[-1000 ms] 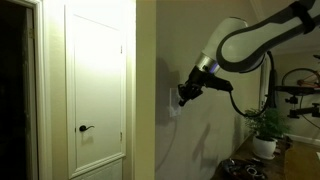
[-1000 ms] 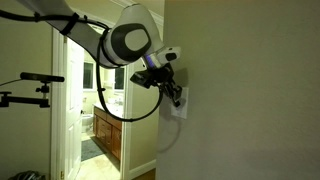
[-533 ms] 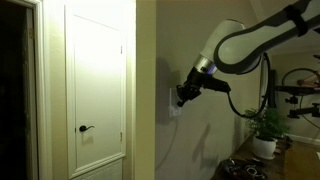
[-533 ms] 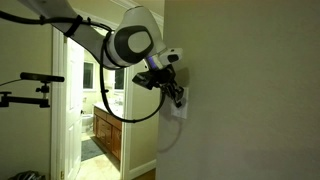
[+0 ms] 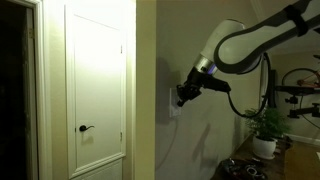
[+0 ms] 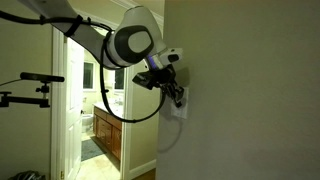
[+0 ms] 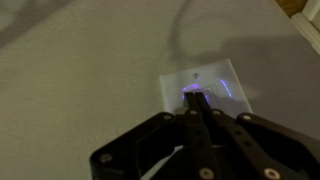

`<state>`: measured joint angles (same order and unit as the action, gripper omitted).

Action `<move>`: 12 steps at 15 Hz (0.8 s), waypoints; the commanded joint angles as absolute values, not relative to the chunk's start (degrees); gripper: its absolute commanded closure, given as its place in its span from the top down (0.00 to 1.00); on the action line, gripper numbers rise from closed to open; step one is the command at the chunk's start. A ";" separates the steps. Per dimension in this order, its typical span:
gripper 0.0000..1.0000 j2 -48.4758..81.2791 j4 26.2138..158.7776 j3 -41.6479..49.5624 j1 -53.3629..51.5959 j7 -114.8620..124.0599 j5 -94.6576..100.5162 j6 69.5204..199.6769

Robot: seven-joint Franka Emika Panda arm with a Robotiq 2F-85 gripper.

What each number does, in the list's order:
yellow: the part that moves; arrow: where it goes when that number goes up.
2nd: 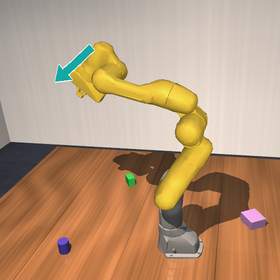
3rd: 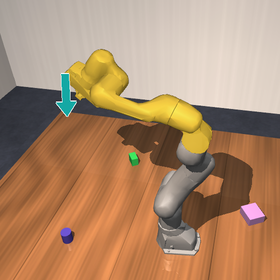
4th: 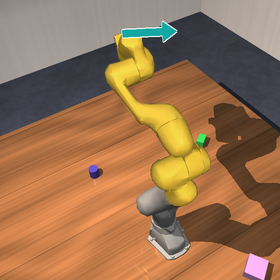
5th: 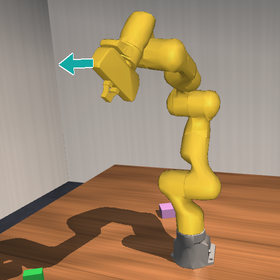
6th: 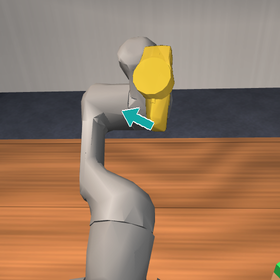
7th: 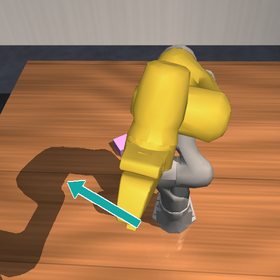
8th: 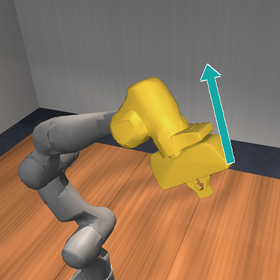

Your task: Turn off the light switch

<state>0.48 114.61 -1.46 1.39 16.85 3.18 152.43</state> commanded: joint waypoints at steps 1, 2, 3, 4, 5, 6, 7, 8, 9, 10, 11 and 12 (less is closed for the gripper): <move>0.05 0.90 113.67 -0.47 1.23 16.45 3.28 154.04; 0.05 0.87 113.68 -0.50 1.20 16.47 3.26 154.03; 0.05 0.89 113.64 -0.52 1.18 16.52 3.29 154.02; 0.05 0.95 113.58 -0.53 1.17 16.57 3.27 153.97; 0.05 0.99 113.54 -0.53 1.17 16.58 3.25 153.94; 0.05 0.97 113.55 -0.53 1.17 16.60 3.25 153.85; 0.05 0.90 113.64 -0.53 1.17 16.70 3.36 153.86; 0.05 0.62 113.95 -0.53 1.16 16.65 3.41 153.78; 0.05 0.26 114.28 -0.55 1.14 16.43 3.34 153.44; 0.05 -0.26 114.84 -0.58 1.11 16.51 3.62 153.02; 0.05 -0.89 115.51 -0.62 1.08 16.19 3.55 152.38; 0.05 -1.60 116.22 -0.63 1.08 16.03 3.49 151.80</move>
<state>0.43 114.63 -1.46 1.39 16.81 3.20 152.37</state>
